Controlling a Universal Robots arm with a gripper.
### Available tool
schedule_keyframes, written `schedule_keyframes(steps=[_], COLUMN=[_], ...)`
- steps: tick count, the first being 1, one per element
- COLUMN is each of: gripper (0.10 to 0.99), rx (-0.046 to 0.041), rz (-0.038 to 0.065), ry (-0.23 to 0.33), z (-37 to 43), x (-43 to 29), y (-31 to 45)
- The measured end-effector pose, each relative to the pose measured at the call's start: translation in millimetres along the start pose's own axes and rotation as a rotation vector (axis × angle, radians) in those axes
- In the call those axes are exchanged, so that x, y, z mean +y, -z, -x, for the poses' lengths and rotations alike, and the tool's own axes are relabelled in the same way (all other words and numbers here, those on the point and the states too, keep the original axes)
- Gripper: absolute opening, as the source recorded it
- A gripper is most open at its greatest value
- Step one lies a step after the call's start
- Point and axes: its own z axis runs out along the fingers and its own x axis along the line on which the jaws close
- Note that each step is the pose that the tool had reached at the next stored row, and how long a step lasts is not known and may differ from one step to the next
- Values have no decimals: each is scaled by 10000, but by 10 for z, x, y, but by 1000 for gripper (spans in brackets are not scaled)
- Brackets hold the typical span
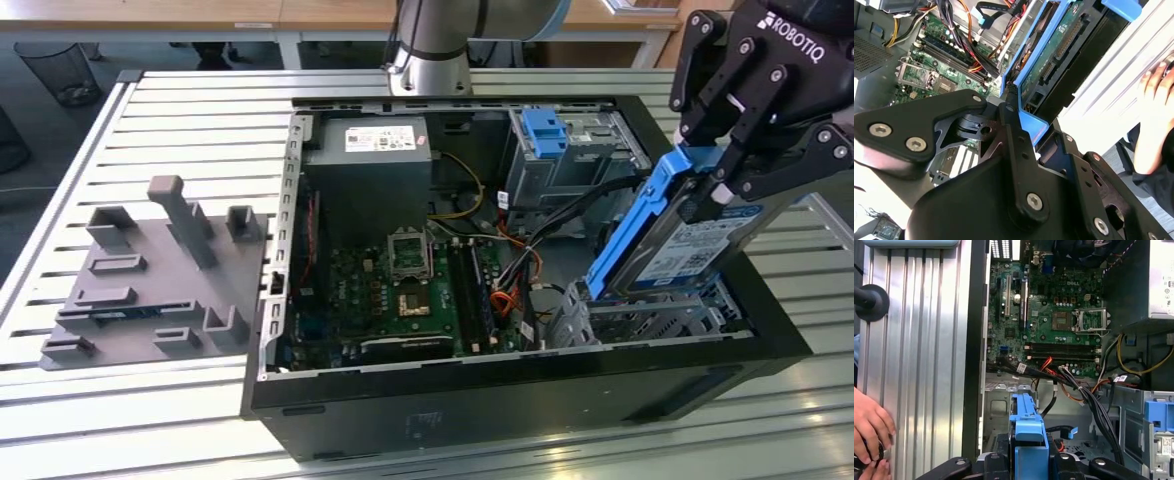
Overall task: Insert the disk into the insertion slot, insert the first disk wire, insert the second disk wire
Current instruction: 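Insert the disk into the insertion slot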
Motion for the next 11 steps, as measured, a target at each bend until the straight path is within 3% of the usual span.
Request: schedule_keyframes(steps=[11], gripper=[365], rx=[-3], rz=[0], ry=[-99], z=[4], x=[3], y=[-49])
